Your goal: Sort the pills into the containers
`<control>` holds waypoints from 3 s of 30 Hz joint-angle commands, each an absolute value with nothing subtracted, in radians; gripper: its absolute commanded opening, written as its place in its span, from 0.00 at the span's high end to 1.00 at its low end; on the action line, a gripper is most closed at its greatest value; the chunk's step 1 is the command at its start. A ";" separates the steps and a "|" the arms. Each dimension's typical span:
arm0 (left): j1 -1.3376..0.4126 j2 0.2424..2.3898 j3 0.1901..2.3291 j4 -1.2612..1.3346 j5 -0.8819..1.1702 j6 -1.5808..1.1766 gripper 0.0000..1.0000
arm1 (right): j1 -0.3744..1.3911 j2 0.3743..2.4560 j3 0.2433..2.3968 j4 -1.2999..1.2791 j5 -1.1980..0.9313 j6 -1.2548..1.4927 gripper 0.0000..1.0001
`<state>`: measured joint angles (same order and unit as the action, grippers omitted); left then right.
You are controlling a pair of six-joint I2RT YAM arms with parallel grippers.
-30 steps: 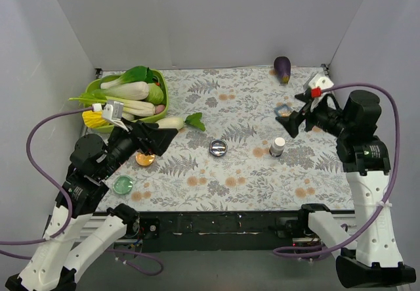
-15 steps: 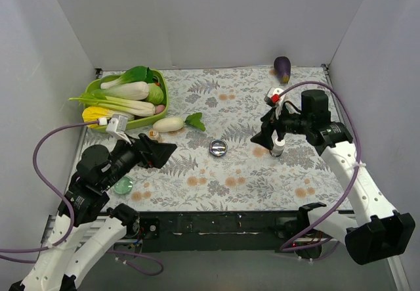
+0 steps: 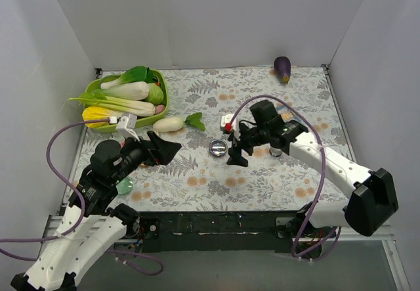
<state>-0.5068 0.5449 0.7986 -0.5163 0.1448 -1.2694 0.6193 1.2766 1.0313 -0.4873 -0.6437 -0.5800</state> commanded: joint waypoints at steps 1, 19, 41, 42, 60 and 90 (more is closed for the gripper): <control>-0.503 0.499 0.752 -0.476 0.106 -1.275 0.02 | 0.797 1.365 1.040 -0.368 -0.307 -0.642 0.02; -0.503 0.350 0.765 -0.626 0.060 -1.307 0.02 | 0.897 1.916 1.358 -0.337 -0.066 -0.735 0.06; -0.503 0.350 0.761 -0.609 0.097 -1.307 0.02 | 0.640 1.818 1.209 -0.525 -0.112 -0.966 0.45; -0.503 0.348 0.758 -0.607 0.098 -1.308 0.02 | 0.620 1.809 1.200 -0.529 -0.115 -0.985 0.45; -0.503 0.370 0.747 -0.566 0.120 -1.321 0.02 | 0.236 1.773 1.190 -0.563 -0.138 -1.278 0.38; -0.503 0.586 0.977 -0.633 0.031 -1.117 0.02 | 0.112 0.948 1.177 -0.302 0.014 -0.026 0.02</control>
<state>-0.5068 0.5777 0.9314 -0.6033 0.0582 -1.1572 0.1448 0.9684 1.1622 -0.2962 -0.0513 -0.1570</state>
